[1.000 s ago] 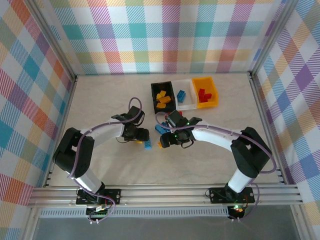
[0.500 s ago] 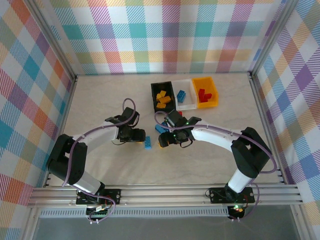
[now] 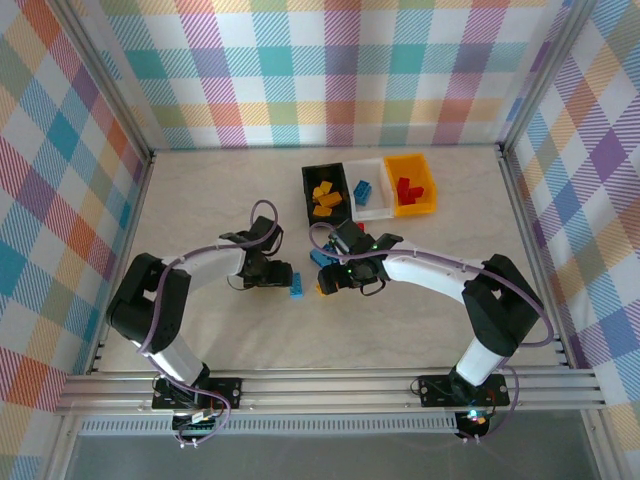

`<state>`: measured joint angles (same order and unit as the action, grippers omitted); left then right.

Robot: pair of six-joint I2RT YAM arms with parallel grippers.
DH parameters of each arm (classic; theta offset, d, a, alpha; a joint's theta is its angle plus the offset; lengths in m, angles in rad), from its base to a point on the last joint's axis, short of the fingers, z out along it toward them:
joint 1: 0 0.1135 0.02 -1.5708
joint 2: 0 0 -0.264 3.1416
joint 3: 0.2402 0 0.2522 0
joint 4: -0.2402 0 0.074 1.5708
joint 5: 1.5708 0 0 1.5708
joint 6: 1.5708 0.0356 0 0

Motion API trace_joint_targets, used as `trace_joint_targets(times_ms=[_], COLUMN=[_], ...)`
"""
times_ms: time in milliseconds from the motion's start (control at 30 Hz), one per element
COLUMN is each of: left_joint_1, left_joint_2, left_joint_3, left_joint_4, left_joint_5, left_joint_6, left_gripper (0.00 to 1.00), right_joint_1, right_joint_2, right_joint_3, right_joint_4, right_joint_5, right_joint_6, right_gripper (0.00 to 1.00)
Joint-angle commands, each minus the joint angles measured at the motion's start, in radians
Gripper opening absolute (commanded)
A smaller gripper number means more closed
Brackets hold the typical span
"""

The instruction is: Sort the legos into containers by color

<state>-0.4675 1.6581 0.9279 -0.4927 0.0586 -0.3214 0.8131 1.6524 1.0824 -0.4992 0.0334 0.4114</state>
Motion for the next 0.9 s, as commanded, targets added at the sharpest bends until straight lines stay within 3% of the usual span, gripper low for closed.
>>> trace_joint_targets(times_ms=[0,167,433,667,867], left_joint_1=[0.0,0.001,0.002,0.003,0.016], left_joint_2=[0.059,0.099,0.115,0.057,-0.085], left_joint_3=[0.019,0.038,0.036,0.01,0.017], left_joint_4=[0.055,0.053,0.073,0.045,-0.052], left_joint_5=[0.035,0.01,0.02,0.004,-0.049], left_joint_6=[0.013,0.038,0.04,0.035,0.019], left_gripper=[0.71,0.7,0.49,0.45,0.45], right_joint_1=[0.008,0.007,0.009,0.065,0.072], right_joint_2=[-0.021,-0.013,0.007,0.143,0.239], right_joint_3=[-0.009,-0.007,0.001,0.09,0.159], right_joint_4=[-0.012,-0.009,-0.013,-0.08,-0.075], right_joint_5=[0.002,0.003,-0.006,0.069,0.082], right_joint_6=[0.017,0.018,0.008,-0.067,-0.093], right_gripper=[0.83,0.83,0.82,0.85,0.85])
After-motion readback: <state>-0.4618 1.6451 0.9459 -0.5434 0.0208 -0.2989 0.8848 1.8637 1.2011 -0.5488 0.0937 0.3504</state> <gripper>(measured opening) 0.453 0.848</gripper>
